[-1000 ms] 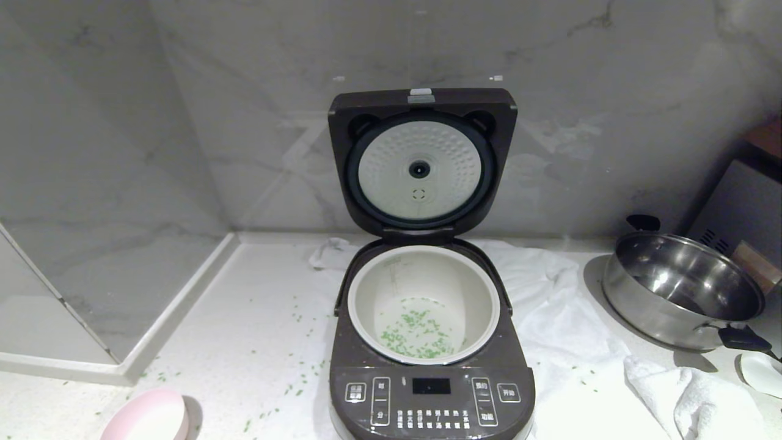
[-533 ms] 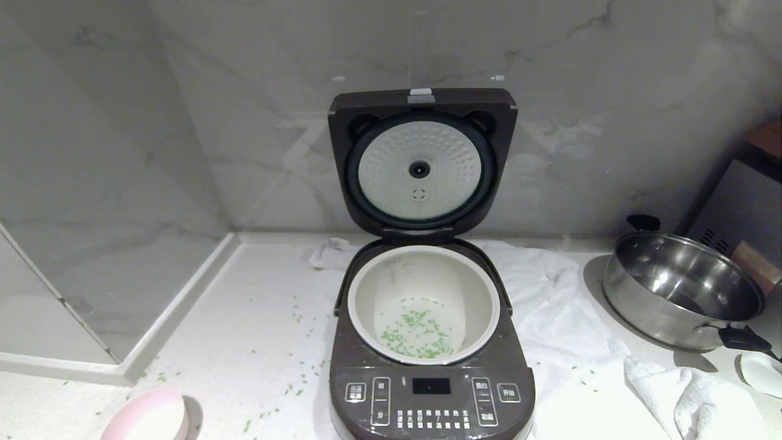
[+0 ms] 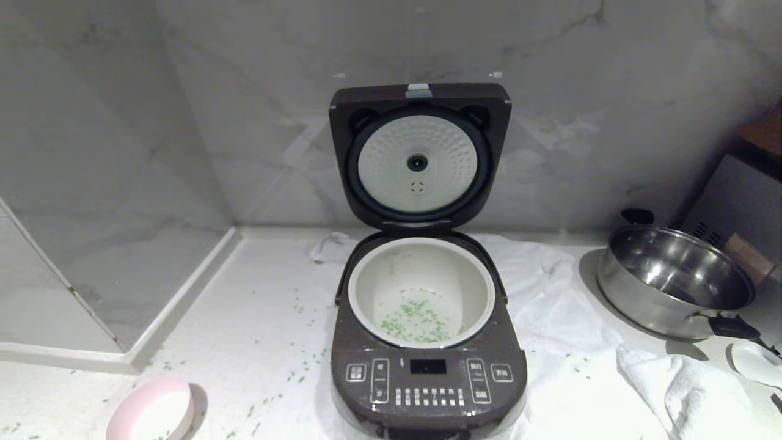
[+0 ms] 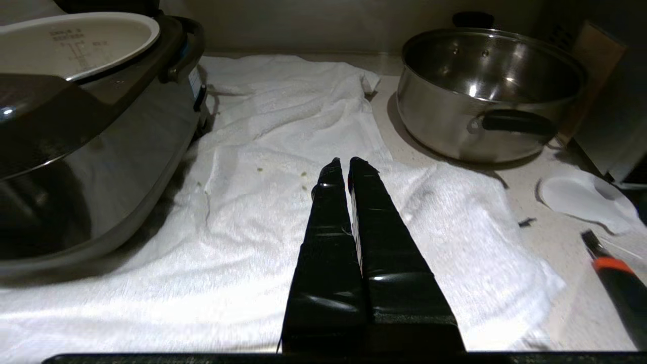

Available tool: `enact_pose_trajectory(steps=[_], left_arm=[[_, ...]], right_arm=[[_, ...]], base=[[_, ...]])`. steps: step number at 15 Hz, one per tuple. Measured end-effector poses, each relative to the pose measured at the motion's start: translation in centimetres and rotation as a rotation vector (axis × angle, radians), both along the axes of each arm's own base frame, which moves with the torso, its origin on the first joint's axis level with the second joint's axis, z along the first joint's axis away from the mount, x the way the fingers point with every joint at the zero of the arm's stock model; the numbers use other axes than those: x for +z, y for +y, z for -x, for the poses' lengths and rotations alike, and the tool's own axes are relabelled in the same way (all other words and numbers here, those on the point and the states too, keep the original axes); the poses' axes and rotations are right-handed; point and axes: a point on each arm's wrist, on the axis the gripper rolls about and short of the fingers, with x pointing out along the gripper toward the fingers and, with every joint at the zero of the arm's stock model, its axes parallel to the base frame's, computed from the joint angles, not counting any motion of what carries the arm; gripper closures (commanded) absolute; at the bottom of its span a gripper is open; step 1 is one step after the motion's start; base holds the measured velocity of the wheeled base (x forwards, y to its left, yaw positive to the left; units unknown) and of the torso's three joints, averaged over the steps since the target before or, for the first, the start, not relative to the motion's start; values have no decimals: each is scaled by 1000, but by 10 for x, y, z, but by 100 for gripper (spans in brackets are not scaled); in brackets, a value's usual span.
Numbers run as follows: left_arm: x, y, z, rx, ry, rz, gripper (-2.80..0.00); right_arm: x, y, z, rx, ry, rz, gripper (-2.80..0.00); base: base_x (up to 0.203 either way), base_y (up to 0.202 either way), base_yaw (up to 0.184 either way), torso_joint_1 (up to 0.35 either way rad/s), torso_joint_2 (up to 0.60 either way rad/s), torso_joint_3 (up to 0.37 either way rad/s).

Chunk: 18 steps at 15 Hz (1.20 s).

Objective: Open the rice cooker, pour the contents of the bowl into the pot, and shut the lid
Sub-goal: Turn on the tap

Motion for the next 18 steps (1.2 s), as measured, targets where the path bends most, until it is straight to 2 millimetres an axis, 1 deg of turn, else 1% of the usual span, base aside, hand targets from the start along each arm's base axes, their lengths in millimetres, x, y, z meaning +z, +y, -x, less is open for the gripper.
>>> enact_pose_trajectory(steps=[6, 14, 16, 18], left_arm=[[0, 0, 0, 0, 0, 0, 0], [0, 0, 0, -2, -1, 0, 0], [0, 0, 0, -2, -1, 0, 0], [0, 0, 0, -2, -1, 0, 0]], right_arm=[[0, 0, 0, 0, 0, 0, 0], [0, 0, 0, -1, 0, 0, 0], [0, 0, 0, -1, 0, 0, 0], [0, 0, 0, -1, -1, 0, 0]], base=[[-189, 0, -3, -2, 4, 4], [-8, 0, -1, -2, 0, 1], [-6, -2, 98, 0, 8, 4], [-6, -6, 171, -1, 8, 1]])
